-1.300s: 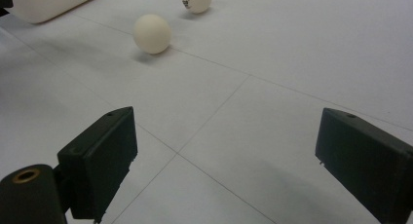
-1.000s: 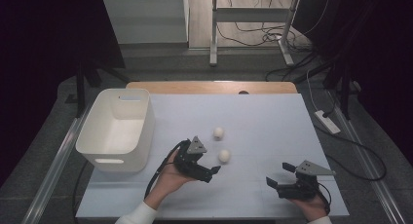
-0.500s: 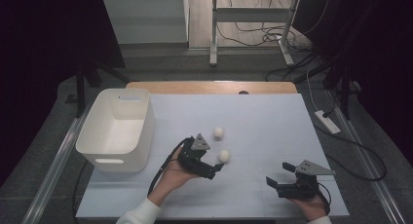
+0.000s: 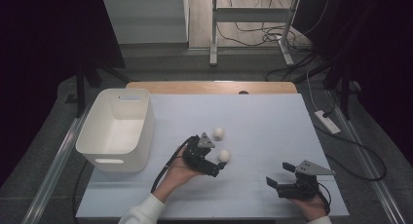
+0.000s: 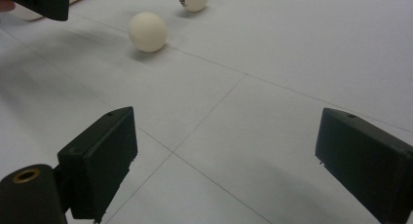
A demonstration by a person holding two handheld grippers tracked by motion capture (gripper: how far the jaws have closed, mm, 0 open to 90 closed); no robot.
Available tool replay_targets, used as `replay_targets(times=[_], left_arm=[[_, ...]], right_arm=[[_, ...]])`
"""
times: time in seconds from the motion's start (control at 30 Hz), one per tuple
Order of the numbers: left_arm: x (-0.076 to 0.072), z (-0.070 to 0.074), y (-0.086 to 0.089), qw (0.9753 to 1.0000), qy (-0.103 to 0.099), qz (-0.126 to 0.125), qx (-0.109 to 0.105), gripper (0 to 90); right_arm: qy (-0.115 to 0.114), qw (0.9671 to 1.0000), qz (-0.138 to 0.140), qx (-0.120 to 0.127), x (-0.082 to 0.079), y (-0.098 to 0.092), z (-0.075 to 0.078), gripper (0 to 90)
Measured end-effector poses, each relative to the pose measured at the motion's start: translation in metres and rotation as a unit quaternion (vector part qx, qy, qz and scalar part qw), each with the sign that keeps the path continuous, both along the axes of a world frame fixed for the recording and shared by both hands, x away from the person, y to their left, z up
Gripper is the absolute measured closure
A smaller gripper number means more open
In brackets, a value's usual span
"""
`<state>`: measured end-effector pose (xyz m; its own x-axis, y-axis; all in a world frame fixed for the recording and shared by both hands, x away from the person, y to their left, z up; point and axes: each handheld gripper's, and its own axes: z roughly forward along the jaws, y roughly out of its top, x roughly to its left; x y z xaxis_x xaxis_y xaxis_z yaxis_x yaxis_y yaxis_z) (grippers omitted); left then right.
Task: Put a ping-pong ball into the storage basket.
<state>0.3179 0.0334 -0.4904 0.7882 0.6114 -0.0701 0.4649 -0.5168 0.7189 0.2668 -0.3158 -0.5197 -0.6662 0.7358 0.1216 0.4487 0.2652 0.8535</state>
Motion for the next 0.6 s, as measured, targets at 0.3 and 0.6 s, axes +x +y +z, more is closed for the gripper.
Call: replay_targets(times=[0.3,0.6], left_arm=[[0.008,-0.007,-0.009,0.9999,0.006,-0.009,0.013,5.4],[0.014,-0.014,-0.015,0.9995,0.018,-0.02,0.019,5.6]], right_arm=[[0.001,1.0,0.0,-0.003,0.0,0.0,-0.001,8.2],[0.001,1.0,-0.002,-0.004,0.0,0.0,-0.001,8.2]])
